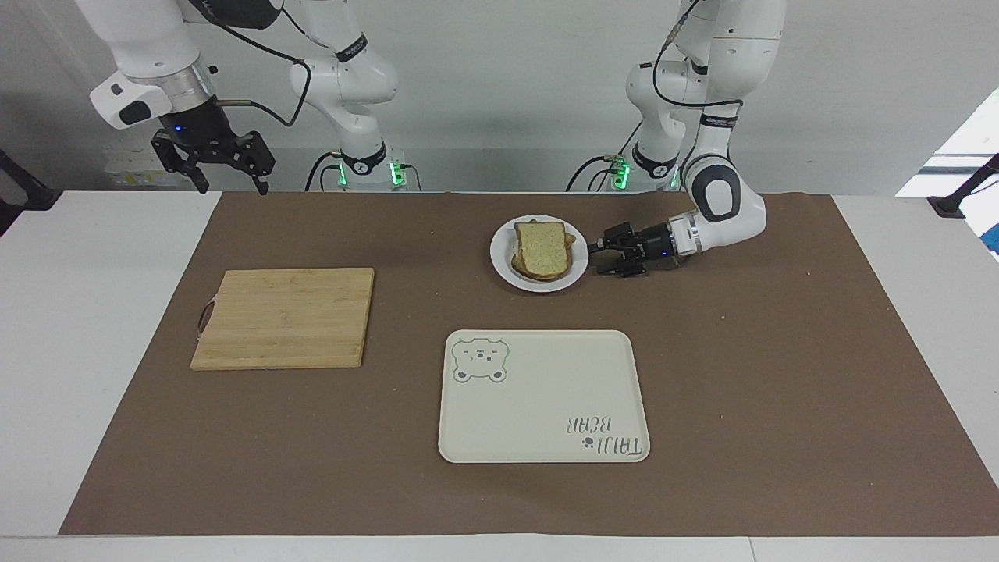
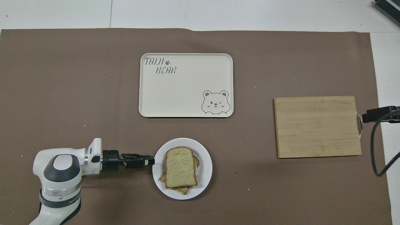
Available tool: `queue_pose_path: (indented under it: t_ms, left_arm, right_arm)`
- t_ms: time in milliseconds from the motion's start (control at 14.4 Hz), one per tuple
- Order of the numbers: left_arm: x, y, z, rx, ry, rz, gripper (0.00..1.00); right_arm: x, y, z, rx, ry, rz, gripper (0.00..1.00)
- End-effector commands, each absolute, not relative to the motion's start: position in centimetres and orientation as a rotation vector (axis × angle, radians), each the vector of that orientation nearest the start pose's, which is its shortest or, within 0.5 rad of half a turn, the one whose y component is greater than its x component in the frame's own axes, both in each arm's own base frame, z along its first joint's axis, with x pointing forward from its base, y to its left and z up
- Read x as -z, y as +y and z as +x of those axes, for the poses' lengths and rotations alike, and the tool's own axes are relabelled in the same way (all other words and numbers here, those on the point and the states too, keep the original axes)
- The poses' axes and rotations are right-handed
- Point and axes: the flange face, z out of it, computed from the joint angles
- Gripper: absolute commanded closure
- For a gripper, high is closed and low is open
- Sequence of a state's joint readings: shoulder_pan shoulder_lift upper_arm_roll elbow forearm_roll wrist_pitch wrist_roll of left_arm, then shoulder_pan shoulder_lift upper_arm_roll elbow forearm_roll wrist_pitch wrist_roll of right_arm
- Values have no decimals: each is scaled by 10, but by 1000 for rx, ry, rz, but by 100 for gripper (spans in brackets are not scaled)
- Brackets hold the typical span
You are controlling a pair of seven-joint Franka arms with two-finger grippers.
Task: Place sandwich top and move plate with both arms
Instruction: 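Hook the left gripper against the plate rim nearest it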
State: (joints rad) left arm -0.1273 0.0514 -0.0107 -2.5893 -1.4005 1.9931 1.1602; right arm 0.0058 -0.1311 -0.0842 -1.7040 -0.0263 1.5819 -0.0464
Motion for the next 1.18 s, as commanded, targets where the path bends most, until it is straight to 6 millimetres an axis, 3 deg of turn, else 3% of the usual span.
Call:
queue_pose_path:
  t_ms: [0, 278, 486, 624, 763, 902, 1110]
  left_arm:
    - [-231, -118, 380, -66, -204, 2020, 35]
    - [-227, -119, 371, -56, -183, 2021, 43]
    - [-226, -132, 366, -56, -176, 2019, 43]
    - [-224, -140, 361, -56, -170, 2029, 48]
    - [-225, -144, 359, -57, -167, 2028, 65]
    - [-225, -143, 360, -63, -154, 2023, 87]
    - [-225, -139, 362, -74, -136, 2018, 100]
  right_arm:
    - [-634, -38, 511, 18, 72, -3161, 0]
    - [-627, -29, 503, -11, 85, -3158, 0]
    - [-626, -7, 501, -7, 90, -3158, 0]
    - [-630, -10, 505, -21, 147, -3113, 0]
    - [-631, -15, 511, -35, 163, -3108, 0]
    - [-631, -17, 513, -44, 162, -3117, 0]
    - [-630, -20, 513, -44, 67, -3149, 0]
